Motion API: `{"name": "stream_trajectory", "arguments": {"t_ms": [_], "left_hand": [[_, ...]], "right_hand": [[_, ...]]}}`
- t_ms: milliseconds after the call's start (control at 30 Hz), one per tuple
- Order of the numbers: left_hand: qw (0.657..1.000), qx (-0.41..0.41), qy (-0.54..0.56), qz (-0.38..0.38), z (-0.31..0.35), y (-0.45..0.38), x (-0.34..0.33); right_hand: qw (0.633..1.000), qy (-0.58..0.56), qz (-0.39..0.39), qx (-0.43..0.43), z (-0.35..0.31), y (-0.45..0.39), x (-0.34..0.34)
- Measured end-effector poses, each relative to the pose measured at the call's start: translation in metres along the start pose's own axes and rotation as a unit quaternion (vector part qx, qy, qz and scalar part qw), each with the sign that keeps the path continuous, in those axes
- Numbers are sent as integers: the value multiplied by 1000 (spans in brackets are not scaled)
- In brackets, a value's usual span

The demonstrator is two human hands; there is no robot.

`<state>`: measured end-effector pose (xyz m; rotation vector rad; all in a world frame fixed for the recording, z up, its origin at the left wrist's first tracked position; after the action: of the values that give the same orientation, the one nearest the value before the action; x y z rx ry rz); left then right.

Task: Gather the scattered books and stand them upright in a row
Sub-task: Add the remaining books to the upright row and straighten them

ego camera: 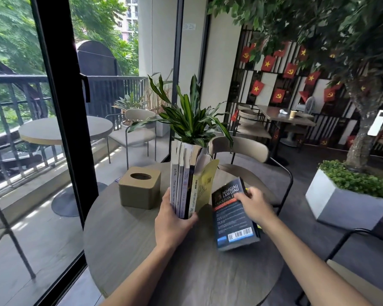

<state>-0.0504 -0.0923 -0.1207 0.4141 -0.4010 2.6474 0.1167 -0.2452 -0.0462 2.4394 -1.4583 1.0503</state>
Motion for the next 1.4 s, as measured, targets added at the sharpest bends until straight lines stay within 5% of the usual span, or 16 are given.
{"name": "stream_trajectory", "arguments": {"t_ms": [167,367,567,700,800,1100,1400], "left_hand": [[1000,-2,-1,5,-3,-1,-1],[1000,0,12,5,-5,-4,-2],[993,24,115,-10,16,-24,9],[992,-9,128,-17,45,-38,19],[993,-28,111,-13,50,-40,21],[999,-20,47,8,48,-45,20],[1000,-21,10,-13,39,-39,19]], "right_hand": [[984,-24,126,126,-31,5,-11],[973,-128,163,106,-41,2,-47],[969,-213,56,109,-33,12,-80],[952,-269,-103,108,-22,14,-86],[954,-188,-195,131,-15,13,-93],[981,-90,-91,143,-24,16,-107],[976,-95,-102,170,-22,30,-103]]}}
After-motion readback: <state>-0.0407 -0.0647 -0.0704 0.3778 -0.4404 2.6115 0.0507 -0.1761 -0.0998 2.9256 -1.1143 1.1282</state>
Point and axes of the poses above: each hand's wrist, its own y-axis away from the middle knuckle, its own x-axis out of the back of the hand, z = x × y, the point moved 1 cm from there along -y, towards the middle knuckle, and after that the axes turned 9 degrees about x, right-handed, at the moved point
